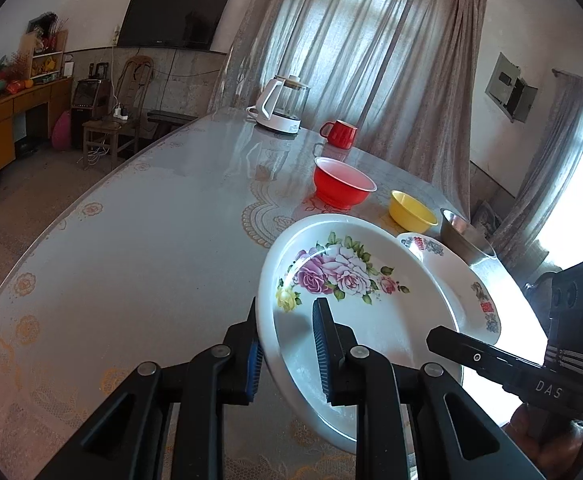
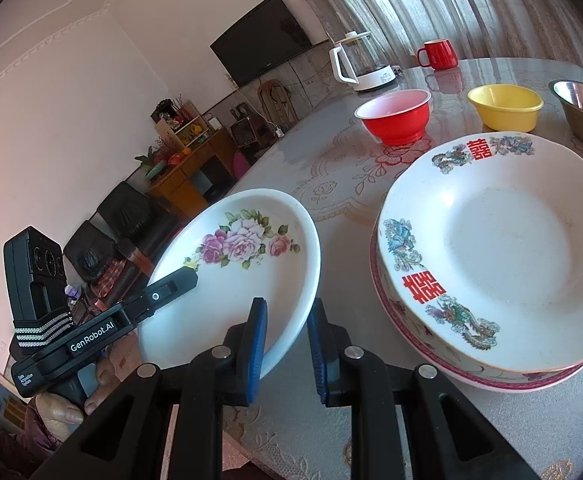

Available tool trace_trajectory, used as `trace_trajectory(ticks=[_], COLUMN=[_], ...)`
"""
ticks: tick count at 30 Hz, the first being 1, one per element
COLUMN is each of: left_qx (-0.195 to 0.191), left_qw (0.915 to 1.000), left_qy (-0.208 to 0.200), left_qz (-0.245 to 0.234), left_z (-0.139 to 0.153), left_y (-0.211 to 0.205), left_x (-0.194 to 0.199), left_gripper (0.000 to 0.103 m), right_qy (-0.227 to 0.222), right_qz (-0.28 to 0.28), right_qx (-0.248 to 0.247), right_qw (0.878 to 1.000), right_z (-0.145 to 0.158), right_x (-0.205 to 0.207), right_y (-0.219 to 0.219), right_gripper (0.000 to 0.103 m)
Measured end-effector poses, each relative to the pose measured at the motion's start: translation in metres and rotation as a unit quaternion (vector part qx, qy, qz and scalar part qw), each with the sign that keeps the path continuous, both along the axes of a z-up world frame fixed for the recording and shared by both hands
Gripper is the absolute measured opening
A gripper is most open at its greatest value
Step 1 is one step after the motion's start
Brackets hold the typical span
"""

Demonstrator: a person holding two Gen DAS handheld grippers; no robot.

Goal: Organize plates and bowls
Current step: 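Carry the pink-rose plate with both grippers over the double-happiness plate, then lower the pink-rose plate onto the double-happiness plate with both grippers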

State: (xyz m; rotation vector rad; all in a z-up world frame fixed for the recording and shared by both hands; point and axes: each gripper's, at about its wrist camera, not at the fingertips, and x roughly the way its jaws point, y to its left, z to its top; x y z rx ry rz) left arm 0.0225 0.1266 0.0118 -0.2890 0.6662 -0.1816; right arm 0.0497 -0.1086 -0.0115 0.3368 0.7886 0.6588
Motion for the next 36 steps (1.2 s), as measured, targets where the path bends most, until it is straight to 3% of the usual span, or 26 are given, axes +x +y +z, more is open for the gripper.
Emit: trace_trajectory(ticks=[15,22,36], left_qx=[-0.002,-0.013,0.014], left_qw=[0.9955,0.9909,0.9827], left_qy=[-0.033,-0.021,0.021], left_qz=[-0.089,-0.132,-0.184], left_z=[0.031,0.032,0.009], left_y=[-0.065,-0.105,-0.162], left_x=[0.032,0.06,0.101], left_gripper=[0.022,0.023,0.023], right_qy=[-0.029,-0.029,0.011], right_qz=[-0.075,-0.129,-0.206], right_qx=[0.02,0.025,0.003], right_qw=[0.997,0.991,0.979], right_z=[0.023,0.026,0.008], right_x=[-0.006,-0.005,0.015], right_y=[-0.055,-0.094,-0.139], right_gripper=[0.02,0.02,0.021])
